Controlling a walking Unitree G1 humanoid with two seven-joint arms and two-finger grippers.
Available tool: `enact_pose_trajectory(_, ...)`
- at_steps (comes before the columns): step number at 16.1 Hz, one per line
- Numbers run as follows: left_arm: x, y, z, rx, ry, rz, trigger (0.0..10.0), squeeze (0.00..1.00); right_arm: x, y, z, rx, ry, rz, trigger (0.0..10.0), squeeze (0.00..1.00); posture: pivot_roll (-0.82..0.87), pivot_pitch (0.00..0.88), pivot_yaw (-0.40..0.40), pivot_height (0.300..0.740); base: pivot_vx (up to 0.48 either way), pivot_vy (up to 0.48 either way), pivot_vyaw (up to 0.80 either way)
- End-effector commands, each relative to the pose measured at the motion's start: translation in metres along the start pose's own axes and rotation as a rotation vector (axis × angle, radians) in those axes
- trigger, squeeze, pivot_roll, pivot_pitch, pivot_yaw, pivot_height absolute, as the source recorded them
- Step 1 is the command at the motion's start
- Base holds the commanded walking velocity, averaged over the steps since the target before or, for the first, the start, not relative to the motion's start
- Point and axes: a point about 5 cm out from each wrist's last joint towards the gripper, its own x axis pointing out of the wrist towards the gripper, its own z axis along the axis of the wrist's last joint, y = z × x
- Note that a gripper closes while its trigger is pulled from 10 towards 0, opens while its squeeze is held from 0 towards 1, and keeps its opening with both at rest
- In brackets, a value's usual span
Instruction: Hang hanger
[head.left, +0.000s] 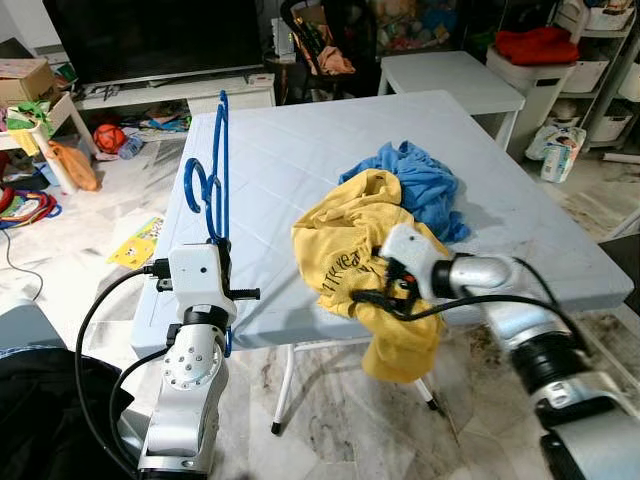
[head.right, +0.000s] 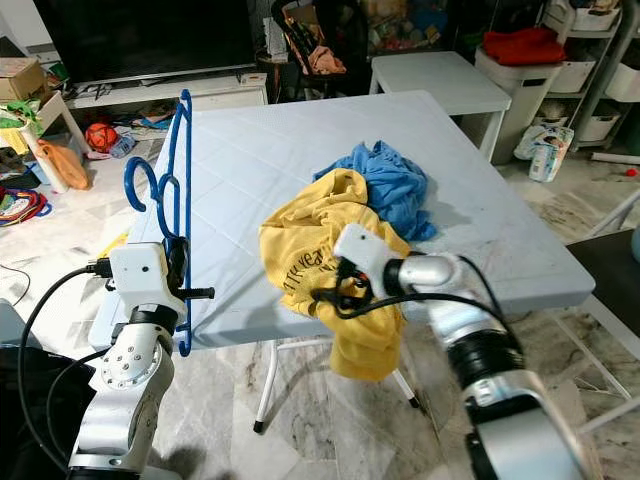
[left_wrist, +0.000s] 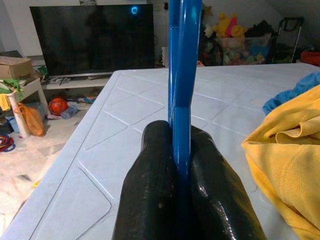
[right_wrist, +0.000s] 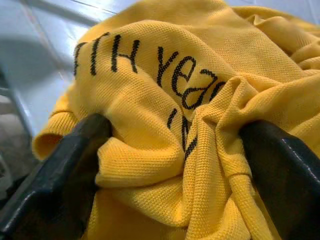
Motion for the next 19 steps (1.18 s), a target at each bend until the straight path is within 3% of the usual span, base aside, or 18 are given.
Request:
enact_pose_trajectory(1,-0.003,0.004,-0.009,0.009,0.047,0.007,10.0,0.0,0.001,-0.006,0.004,-0.04,0.03,-0.039,10.0,1.0,-0.07,0.0,0.039,0.74,0.0,0.0,0.0)
enact_pose_trajectory(2,-0.002,0.004,-0.009,0.009,0.047,0.008,10.0,0.0,0.002,-0.007,0.0,-0.087,0.078,-0.075,10.0,1.0,-0.07,0.0,0.035,0.74,0.0,0.0,0.0)
enact_pose_trajectory(3,-0.003,0.003,-0.009,0.008,0.047,0.01,10.0,0.0,0.001,-0.014,-0.002,-0.044,0.08,-0.168,10.0,1.0,-0.07,0.0,0.033,0.74,0.0,0.0,0.0)
enact_pose_trajectory(5,-0.003,0.003,-0.009,0.008,0.049,0.011,10.0,0.0,0.002,-0.016,-0.009,-0.058,0.13,-0.222,10.0,0.99,-0.07,0.0,0.032,0.74,0.0,0.0,0.0)
enact_pose_trajectory(6,-0.003,0.003,-0.009,0.007,0.049,0.011,10.0,0.0,0.003,-0.011,-0.018,-0.055,0.172,-0.204,8.7,0.43,-0.07,0.0,0.03,0.74,0.0,0.0,0.0)
enact_pose_trajectory(7,-0.003,0.002,-0.009,0.006,0.048,0.011,10.0,0.0,0.004,-0.009,-0.022,-0.024,0.172,-0.198,0.0,0.0,-0.07,0.0,0.03,0.74,0.0,0.0,0.0)
enact_pose_trajectory(11,-0.003,0.002,-0.01,0.003,0.05,0.012,10.0,0.0,0.011,-0.004,-0.028,0.051,0.173,-0.214,0.0,0.0,-0.07,0.0,0.027,0.74,0.0,0.0,0.0)
enact_pose_trajectory(19,-0.003,0.002,-0.01,0.004,0.048,0.017,10.0,0.0,0.011,-0.021,-0.021,0.197,0.097,-0.403,0.0,0.0,-0.07,0.0,0.025,0.74,0.0,0.0,0.0)
